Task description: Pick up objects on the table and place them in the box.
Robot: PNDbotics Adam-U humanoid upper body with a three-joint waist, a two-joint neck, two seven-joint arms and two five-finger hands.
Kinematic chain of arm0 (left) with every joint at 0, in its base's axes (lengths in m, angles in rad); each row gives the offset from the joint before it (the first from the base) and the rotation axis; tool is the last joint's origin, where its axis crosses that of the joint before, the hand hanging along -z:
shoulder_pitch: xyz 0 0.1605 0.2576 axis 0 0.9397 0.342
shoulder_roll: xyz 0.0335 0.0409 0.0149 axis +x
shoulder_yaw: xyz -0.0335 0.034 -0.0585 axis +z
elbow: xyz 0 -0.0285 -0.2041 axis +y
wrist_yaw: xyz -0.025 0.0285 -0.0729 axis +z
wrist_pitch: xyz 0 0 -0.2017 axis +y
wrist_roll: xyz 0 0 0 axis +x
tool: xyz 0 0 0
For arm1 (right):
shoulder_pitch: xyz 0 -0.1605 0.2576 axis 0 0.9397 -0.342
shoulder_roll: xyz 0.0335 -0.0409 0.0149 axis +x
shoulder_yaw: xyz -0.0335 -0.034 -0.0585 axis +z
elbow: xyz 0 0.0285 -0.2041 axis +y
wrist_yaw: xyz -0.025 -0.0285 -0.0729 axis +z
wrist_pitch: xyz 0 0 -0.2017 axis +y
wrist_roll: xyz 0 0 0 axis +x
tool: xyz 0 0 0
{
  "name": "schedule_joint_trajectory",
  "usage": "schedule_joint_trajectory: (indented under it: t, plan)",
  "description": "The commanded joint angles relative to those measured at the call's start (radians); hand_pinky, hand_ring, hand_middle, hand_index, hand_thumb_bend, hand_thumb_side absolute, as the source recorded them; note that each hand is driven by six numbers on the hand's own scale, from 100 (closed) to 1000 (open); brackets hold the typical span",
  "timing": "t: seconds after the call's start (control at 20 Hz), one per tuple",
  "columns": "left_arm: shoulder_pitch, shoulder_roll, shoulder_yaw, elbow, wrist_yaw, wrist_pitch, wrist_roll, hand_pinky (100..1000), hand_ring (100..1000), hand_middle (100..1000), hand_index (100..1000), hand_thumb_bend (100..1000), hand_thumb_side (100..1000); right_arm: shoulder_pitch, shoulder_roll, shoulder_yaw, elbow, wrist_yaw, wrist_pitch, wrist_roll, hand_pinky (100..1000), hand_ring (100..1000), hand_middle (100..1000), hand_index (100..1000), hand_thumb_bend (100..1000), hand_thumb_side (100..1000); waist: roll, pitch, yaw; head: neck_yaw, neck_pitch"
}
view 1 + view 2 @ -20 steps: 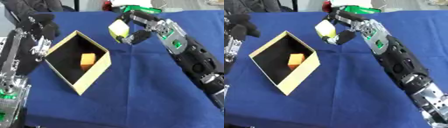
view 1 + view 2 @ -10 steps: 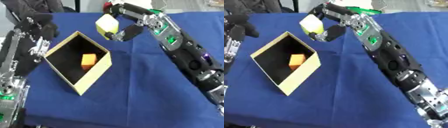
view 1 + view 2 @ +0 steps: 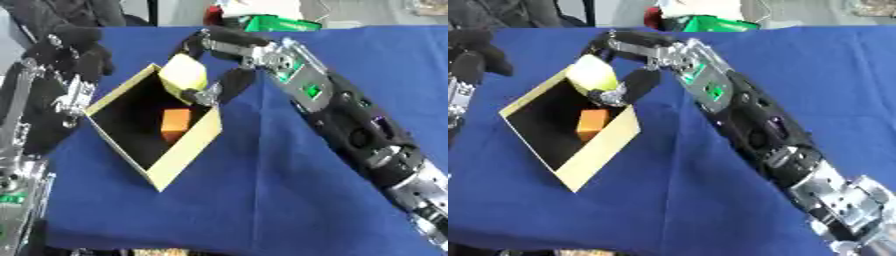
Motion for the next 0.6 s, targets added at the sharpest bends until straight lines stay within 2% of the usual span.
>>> schedule_joint_trajectory:
  t: [0.05,0.2,0.3,0.4,0.6]
  plan:
    - [-0.014,0.001,0.000,-0.021,0.002,-0.002,-0.002,615,579,556,755,280,593,-0.009,0.022,0.010,0.005,0.031,-0.017,0.026,797,877,676,887,212,473,0.000,-0.018,0.002,-0.003,-0.013]
    - [-0.015,0.002,0.001,-0.021,0.002,-0.001,-0.002,615,579,556,755,280,594,-0.001,0.029,0.014,0.018,0.073,-0.034,0.039,810,894,754,949,235,487,-0.001,-0.017,0.001,-0.002,-0.015]
    - [-0.015,0.001,0.001,-0.021,0.001,-0.001,-0.002,615,579,556,755,280,594,0.003,0.030,0.013,0.024,0.102,-0.044,0.039,812,898,772,962,238,491,-0.002,-0.016,-0.001,-0.002,-0.017]
    - [-0.016,0.002,0.001,-0.021,0.001,-0.001,-0.002,615,580,556,755,281,593,0.005,0.030,0.009,0.028,0.134,-0.050,0.021,822,911,837,986,280,504,-0.003,-0.015,-0.003,-0.002,-0.017]
    - [-0.016,0.002,0.001,-0.021,-0.001,0.000,-0.001,615,580,556,756,281,594,0.006,0.027,0.002,0.030,0.180,-0.053,-0.034,829,920,880,995,319,513,-0.002,-0.014,-0.006,-0.001,-0.017]
